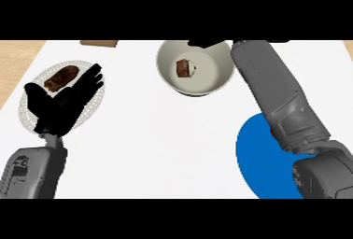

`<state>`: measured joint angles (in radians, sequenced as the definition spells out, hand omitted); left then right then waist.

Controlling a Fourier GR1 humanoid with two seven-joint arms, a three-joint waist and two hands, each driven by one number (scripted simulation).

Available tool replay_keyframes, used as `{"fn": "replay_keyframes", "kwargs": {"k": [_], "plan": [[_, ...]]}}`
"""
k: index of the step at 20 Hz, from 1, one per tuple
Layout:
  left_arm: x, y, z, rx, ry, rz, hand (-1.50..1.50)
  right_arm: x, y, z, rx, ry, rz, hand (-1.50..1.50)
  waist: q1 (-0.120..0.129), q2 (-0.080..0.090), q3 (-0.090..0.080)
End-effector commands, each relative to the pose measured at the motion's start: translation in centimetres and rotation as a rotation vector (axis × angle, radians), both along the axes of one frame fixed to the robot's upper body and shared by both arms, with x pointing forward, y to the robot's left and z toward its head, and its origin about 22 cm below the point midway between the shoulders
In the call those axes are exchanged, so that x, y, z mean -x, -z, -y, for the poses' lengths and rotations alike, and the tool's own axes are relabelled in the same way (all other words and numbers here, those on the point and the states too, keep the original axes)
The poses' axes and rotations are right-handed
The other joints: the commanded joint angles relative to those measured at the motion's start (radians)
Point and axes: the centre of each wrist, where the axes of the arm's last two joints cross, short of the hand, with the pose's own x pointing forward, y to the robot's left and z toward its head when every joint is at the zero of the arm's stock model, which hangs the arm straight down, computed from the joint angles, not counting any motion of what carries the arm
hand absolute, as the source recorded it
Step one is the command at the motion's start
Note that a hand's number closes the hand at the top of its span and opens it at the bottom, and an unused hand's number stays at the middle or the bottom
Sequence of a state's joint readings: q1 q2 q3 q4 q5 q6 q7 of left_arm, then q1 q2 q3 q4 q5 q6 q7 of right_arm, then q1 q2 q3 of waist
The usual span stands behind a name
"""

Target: Pick the cupcake from the plate and place it in the bowl

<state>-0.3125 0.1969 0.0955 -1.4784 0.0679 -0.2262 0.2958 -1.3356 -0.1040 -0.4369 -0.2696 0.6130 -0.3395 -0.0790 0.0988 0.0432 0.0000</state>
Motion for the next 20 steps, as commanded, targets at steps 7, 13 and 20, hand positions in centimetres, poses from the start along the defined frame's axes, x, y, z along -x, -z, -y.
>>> {"fn": "replay_keyframes", "kwargs": {"k": [7,13,20], "plan": [[0.3,0.0,-3.1,0.007,-0.085,-0.019,0.0,-0.4,-0.7,9.5,-0.009,-0.138,0.13,-1.5,-0.072,-0.03,0.001],[3.1,1.6,-3.4,-0.025,-0.1,-0.058,0.0,0.4,-1.9,14.7,-0.046,-0.248,0.197,-1.5,-0.106,-0.052,0.001],[3.1,0.9,-4.5,0.001,-0.158,-0.05,0.0,2.1,0.5,17.7,-0.266,-0.499,0.194,-1.5,-0.146,-0.068,0.0]]}}
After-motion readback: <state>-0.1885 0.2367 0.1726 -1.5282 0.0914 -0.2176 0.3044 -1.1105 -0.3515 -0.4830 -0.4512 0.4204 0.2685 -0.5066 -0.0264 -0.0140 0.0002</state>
